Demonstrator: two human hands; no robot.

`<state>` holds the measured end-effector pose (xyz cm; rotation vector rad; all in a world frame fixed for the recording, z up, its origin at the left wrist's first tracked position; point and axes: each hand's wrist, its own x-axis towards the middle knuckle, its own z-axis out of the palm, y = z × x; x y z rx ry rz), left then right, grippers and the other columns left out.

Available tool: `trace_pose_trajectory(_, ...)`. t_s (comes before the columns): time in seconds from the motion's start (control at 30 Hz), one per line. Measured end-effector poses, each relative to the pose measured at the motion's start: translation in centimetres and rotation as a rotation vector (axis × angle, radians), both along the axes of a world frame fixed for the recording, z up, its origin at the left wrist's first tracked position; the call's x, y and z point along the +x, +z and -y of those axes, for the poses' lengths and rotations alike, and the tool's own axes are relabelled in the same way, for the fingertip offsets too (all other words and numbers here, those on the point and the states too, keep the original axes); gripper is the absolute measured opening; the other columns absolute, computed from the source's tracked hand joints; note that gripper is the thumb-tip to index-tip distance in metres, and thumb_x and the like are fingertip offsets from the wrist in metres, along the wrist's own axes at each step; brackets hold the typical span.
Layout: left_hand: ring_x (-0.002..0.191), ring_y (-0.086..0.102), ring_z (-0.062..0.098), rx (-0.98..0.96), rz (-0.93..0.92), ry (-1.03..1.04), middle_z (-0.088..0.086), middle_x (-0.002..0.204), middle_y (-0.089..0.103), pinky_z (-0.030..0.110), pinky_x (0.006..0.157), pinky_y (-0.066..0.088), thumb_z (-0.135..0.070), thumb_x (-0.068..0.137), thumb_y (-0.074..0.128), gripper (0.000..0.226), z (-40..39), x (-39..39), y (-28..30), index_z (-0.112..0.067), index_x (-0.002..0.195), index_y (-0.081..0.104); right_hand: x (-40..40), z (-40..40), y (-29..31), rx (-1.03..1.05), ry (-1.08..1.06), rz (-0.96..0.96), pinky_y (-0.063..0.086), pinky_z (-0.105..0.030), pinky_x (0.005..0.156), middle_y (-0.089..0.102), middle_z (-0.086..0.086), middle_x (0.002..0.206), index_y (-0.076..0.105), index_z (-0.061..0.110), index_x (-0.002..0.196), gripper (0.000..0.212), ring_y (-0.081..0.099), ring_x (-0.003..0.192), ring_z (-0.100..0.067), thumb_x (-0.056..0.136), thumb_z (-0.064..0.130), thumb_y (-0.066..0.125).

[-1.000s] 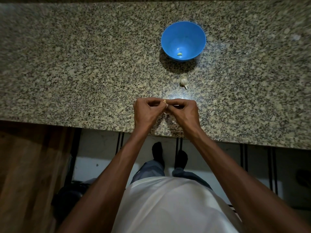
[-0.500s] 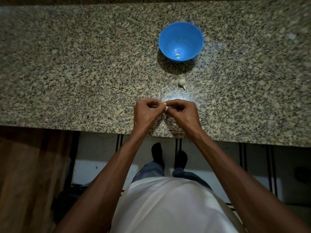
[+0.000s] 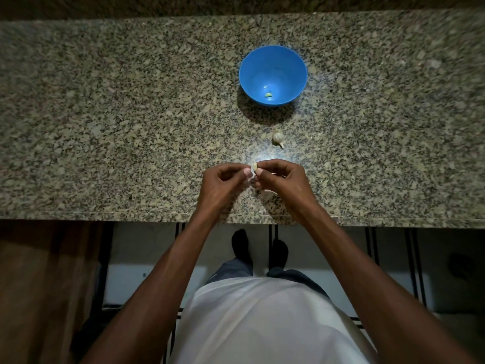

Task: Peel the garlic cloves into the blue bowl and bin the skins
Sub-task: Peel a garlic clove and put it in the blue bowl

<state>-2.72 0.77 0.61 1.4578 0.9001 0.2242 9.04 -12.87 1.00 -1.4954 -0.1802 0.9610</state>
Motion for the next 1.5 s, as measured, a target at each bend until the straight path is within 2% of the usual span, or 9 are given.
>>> trace_pose_trajectory(0.2,0.107,0.074,0.013,0.033,0.068,-0.116,-0.001,0.117,0.077,0.04,0.091,0.063,-0.014,0.093,0.078,0.028,-1.2,0.6,0.4,-0.014,0.121,0.077,0.1,-0.8,0.6,-0.084,0.071,0.179,0.065,-0.046,0.084,0.081,-0.005,0.096,0.081,0.013,0.107,0.012,0.078,0.09,-0.029,0.096,0.016,0.077)
trace_pose_trajectory(0.37,0.093,0.078,0.019,0.1,0.068,-0.039,0.002,0.098,0.081,0.05,0.084,0.065,-0.02,0.083,0.088,0.025,-1.7,0.8,0.1,-0.009,0.104,0.082,0.0,-1.7,0.4,-0.106,0.017,0.174,0.066,-0.044,0.085,0.081,-0.008,0.096,0.079,0.009,0.107,0.019,0.079,0.09,-0.026,0.091,0.018,0.083)
trace_pose_trajectory(0.53,0.087,0.079,0.014,0.182,0.089,0.0,0.0,0.092,0.081,0.042,0.08,0.066,-0.021,0.079,0.09,0.025,-1.5,0.9,0.0,-0.009,0.1,0.083,-0.6,-2.0,0.0,-0.071,-0.012,0.161,0.064,-0.036,0.086,0.08,-0.012,0.099,0.078,0.003,0.11,0.018,0.079,0.094,-0.026,0.097,0.014,0.077)
trace_pose_trajectory(0.73,0.087,0.078,0.013,0.252,0.105,-0.077,0.0,0.093,0.081,0.041,0.081,0.065,-0.019,0.081,0.089,0.022,-1.6,1.1,-0.3,-0.009,0.099,0.083,-0.6,-1.4,0.0,-0.092,-0.082,-0.04,0.061,-0.026,0.077,0.08,-0.01,0.089,0.081,0.005,0.1,0.015,0.076,0.082,-0.018,0.094,0.018,0.08)
trace_pose_trajectory(0.87,0.084,0.077,0.007,0.345,0.098,-0.14,-0.003,0.091,0.081,0.033,0.078,0.065,-0.016,0.081,0.089,0.017,-1.4,1.2,-0.3,-0.012,0.097,0.084,0.7,-0.4,-0.4,-0.169,0.026,-0.025,0.064,-0.032,0.079,0.079,-0.016,0.089,0.081,0.002,0.102,0.017,0.075,0.081,-0.022,0.095,0.018,0.079)
trace_pose_trajectory(1.07,0.079,0.076,0.006,0.629,0.122,-0.24,-0.001,0.089,0.08,0.031,0.069,0.064,-0.006,0.083,0.086,0.013,-0.7,1.7,-0.4,-0.011,0.095,0.084,3.8,-0.3,0.3,-0.22,0.101,-0.518,0.062,-0.019,0.067,0.074,-0.014,0.088,0.076,-0.01,0.106,0.016,0.07,0.076,-0.014,0.096,0.002,0.07)
trace_pose_trajectory(1.2,0.079,0.075,0.009,0.754,0.104,-0.306,0.0,0.09,0.08,0.03,0.068,0.063,-0.001,0.084,0.083,0.015,-0.4,2.3,-0.7,-0.011,0.095,0.084,5.9,-0.2,0.2,-0.254,0.233,-0.63,0.06,-0.016,0.064,0.075,-0.005,0.082,0.081,0.002,0.079,0.027,0.067,0.072,-0.007,0.101,0.003,0.064)
trace_pose_trajectory(1.3,0.079,0.076,0.008,0.582,0.029,-0.182,-0.001,0.088,0.08,0.035,0.071,0.064,-0.003,0.085,0.083,0.011,1.0,3.1,-0.5,-0.011,0.093,0.084,6.9,0.4,0.1,-0.235,0.263,-0.483,0.063,-0.022,0.071,0.08,-0.013,0.091,0.078,-0.006,0.097,0.011,0.073,0.081,-0.015,0.096,0.002,0.071)
trace_pose_trajectory(1.5,0.084,0.077,0.02,0.248,-0.034,0.084,0.004,0.088,0.08,0.048,0.08,0.065,-0.004,0.084,0.083,0.009,2.9,4.0,-0.5,-0.005,0.092,0.081,6.9,1.6,-0.5,-0.073,0.323,0.02,0.06,-0.025,0.07,0.076,-0.028,0.098,0.073,-0.01,0.11,0.023,0.073,0.078,-0.022,0.099,0.01,0.072)
